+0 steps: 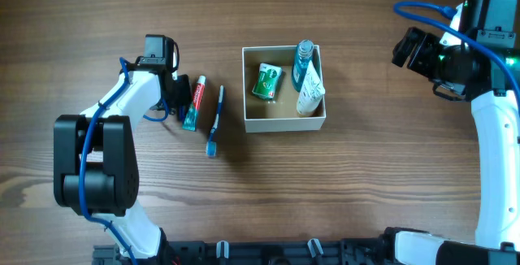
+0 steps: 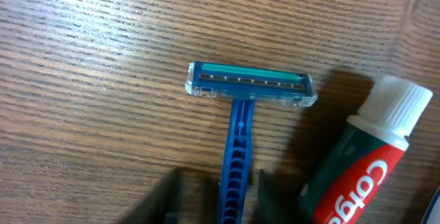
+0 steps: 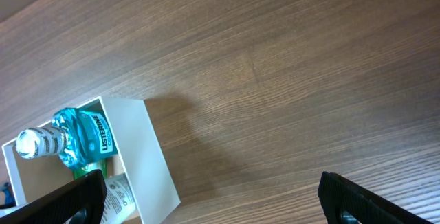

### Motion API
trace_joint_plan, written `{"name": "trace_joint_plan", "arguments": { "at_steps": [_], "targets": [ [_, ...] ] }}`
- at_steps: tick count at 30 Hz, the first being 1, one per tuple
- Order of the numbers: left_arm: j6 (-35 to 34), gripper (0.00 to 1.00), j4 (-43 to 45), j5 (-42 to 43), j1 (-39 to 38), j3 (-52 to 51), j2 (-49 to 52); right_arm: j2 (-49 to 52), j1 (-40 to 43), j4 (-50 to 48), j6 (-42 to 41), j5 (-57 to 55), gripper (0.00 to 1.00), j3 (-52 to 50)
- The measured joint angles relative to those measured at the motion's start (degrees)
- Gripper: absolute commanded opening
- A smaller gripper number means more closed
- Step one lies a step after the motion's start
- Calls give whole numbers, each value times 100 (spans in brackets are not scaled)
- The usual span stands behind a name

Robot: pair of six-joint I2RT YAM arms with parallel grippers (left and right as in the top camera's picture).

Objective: Pack container
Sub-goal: 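Grasp the blue razor with the left gripper, then lower the razor into the box and release it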

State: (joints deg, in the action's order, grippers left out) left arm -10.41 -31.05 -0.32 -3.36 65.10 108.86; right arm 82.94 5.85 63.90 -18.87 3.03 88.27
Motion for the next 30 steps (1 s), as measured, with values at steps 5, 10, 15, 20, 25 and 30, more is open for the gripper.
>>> {"name": "trace_joint_plan", "arguments": {
  "at_steps": [5, 10, 15, 20, 25, 30],
  "targets": [
    [42, 4, -109, 20, 0, 0, 0, 0, 0, 0, 0, 0, 100, 0],
    [48, 4, -562, 20, 0, 116, 0, 0, 0, 4, 0, 2, 100, 0],
    [48, 4, -2168, 61, -271, 1438, -315, 0, 0, 7, 0, 2, 100, 0],
    [48, 4, -1998, 352, -1928, 2632, -1349, 0, 0, 2, 0, 0, 100, 0],
    [-402, 6, -1825, 413, -2870, 2625, -846, 0, 0, 0, 0, 0, 100, 0],
    [-557, 51, -1648, 417, -2922, 2586, 227, 0, 0, 0, 0, 2, 100, 0]
  ]
}}
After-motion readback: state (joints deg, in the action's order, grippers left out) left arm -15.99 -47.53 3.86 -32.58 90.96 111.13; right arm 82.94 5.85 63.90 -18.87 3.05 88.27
